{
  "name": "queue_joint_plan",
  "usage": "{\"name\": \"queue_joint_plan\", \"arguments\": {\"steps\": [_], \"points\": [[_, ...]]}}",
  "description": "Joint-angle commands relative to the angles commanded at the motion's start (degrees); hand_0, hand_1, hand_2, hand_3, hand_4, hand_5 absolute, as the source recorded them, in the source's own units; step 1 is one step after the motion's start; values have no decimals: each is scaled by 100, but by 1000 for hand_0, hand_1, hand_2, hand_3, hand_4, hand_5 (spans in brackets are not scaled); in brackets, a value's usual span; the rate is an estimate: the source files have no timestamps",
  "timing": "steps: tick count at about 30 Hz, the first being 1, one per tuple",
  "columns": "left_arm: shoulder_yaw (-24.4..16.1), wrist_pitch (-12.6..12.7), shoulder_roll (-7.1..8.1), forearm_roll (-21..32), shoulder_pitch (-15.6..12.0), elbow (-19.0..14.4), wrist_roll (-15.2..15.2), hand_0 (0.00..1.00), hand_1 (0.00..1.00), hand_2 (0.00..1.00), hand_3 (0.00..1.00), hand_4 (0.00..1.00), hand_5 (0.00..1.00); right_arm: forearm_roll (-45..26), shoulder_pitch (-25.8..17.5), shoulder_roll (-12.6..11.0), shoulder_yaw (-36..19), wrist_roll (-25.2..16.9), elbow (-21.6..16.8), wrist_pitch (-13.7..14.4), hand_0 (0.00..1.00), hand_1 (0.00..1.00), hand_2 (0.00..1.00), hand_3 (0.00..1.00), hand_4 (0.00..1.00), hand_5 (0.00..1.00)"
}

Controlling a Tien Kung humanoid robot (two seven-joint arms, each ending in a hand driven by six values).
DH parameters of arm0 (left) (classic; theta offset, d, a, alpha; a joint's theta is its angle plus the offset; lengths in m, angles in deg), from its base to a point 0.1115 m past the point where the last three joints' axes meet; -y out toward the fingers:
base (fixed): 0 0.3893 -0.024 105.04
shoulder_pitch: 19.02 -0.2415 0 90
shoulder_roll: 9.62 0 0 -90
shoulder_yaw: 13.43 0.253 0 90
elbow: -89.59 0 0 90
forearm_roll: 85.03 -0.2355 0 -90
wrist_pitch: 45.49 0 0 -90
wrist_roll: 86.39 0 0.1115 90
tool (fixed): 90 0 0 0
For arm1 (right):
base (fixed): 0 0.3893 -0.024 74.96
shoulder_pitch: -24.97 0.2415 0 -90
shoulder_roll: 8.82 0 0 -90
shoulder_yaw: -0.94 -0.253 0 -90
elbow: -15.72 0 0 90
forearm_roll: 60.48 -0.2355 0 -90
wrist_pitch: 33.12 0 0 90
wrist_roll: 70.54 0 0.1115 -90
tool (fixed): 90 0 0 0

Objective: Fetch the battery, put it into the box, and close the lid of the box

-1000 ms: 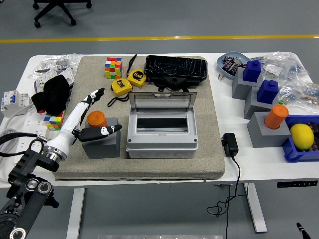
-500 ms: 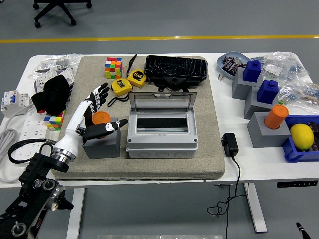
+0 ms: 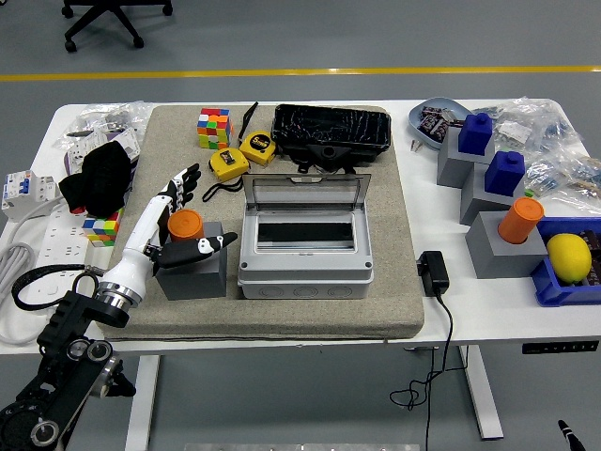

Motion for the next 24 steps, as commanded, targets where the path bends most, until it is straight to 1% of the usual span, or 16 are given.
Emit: {"name": "queue_joint_plan", "arguments": {"steps": [5,6,11,12,17,18,23,24], "points": [[14,124,-15,-42,14,41,4,924,937,927,884,998,88,-9,-3,-4,7,0,0,-2,927,797,744,779,998,998],[17,143,-16,-53,15,49,6,865,863,803,805,998,80,-9,-3,-5,6,-1,0,-1,927,796,744,779,998,998],[27,217,-24,-62,23,94,7,865,863,803,805,998,80,-22,-3,-7,13,-4,0,-3,927,796,744,779,998,998],[25,228,-26,-56,24,93,7,749,778,701,716,998,61,-31,-3,-8,19,-5,0,-5,924,796,744,779,998,998],[32,245,-28,8,41,102,-1,749,778,701,716,998,61,-43,5,-12,27,-5,0,-7,924,796,744,779,998,998],[34,248,-29,19,43,105,-4,673,716,643,682,998,38,-38,7,-11,19,-5,0,-6,922,795,744,778,998,998],[54,268,-44,159,58,141,-36,673,716,643,682,998,38,-41,15,-13,13,-11,0,-6,922,795,744,778,998,998],[59,265,-44,179,61,150,-40,624,664,571,654,998,8,-40,16,-13,12,-11,0,-6,920,795,744,778,998,998]]}}
